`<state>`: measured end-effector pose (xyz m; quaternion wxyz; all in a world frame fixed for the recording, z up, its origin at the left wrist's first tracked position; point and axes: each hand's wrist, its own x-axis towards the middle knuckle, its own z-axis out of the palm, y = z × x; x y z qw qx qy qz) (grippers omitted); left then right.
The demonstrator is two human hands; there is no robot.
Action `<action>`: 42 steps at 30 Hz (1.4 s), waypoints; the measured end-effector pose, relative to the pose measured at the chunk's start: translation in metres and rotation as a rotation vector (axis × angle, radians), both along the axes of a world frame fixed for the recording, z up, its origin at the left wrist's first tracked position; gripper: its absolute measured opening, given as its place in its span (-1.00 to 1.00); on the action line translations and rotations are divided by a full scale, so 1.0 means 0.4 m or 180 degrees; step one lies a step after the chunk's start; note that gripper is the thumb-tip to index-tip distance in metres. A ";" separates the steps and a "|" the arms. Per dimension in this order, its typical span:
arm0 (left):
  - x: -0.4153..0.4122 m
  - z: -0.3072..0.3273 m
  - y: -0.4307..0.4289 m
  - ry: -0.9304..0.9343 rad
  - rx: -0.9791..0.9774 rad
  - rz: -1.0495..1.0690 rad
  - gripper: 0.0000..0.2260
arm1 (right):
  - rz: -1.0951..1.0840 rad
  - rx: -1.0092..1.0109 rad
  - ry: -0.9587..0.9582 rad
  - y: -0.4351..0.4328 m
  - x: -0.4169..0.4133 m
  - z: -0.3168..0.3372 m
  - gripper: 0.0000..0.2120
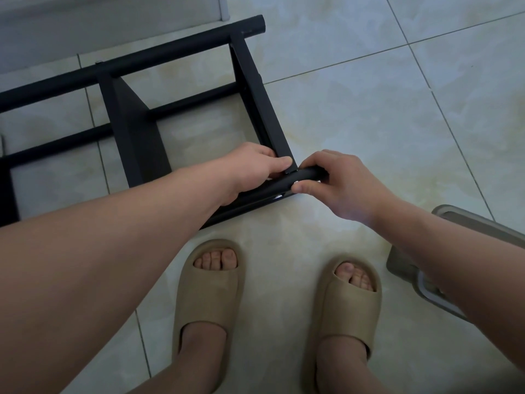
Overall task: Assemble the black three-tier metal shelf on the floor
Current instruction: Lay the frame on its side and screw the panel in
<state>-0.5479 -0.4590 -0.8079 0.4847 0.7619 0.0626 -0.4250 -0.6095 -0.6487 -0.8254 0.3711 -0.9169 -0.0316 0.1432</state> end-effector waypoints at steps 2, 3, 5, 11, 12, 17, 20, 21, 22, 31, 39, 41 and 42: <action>-0.001 0.006 -0.002 0.0022 0.0059 -0.0016 -0.77 | -0.0121 0.0045 0.0070 0.000 0.000 -0.001 -0.77; -0.001 0.009 -0.001 0.0038 0.0085 -0.0025 -0.75 | -0.0185 0.0076 0.0123 -0.001 0.001 -0.001 -0.77; -0.003 0.008 0.000 0.0034 0.0099 -0.0033 -0.77 | -0.0236 0.0102 0.0210 -0.001 0.001 0.001 -0.77; -0.012 0.010 -0.005 -0.0173 0.0284 -0.0017 -0.82 | -0.0409 0.0224 0.0413 0.000 0.011 0.007 -0.79; -0.011 0.013 -0.004 -0.0154 0.0250 0.0006 -0.83 | -0.0417 0.0235 0.0403 0.001 0.013 0.009 -0.79; -0.010 0.019 -0.002 0.0046 0.0124 -0.0040 -0.86 | -0.0519 0.0292 0.0534 0.002 0.010 0.007 -0.79; -0.008 0.016 -0.003 0.0071 0.0144 -0.0063 -0.85 | -0.0531 0.0248 0.0616 -0.002 0.013 0.006 -0.79; -0.008 0.016 -0.003 0.0061 0.0154 -0.0071 -0.84 | -0.0521 0.0220 0.0605 -0.003 0.012 0.008 -0.79; -0.007 0.015 -0.003 0.0048 0.0161 -0.0074 -0.83 | -0.0496 0.0181 0.0562 -0.001 0.010 0.009 -0.78; -0.046 0.069 -0.020 -0.0591 0.0930 -0.0181 -0.86 | 0.0198 -0.0439 0.0581 0.012 -0.032 0.091 -0.30; -0.141 0.237 -0.073 -0.2562 0.2099 -0.2422 -0.43 | 0.0281 -0.1578 0.0380 -0.108 -0.170 0.292 -0.17; -0.170 0.256 -0.107 -0.2881 0.2038 -0.2956 -0.38 | 0.0170 -0.1703 0.0348 -0.150 -0.220 0.318 -0.22; -0.184 0.261 -0.127 -0.2968 0.2005 -0.3138 -0.36 | 0.0112 -0.1757 0.0372 -0.172 -0.246 0.325 -0.23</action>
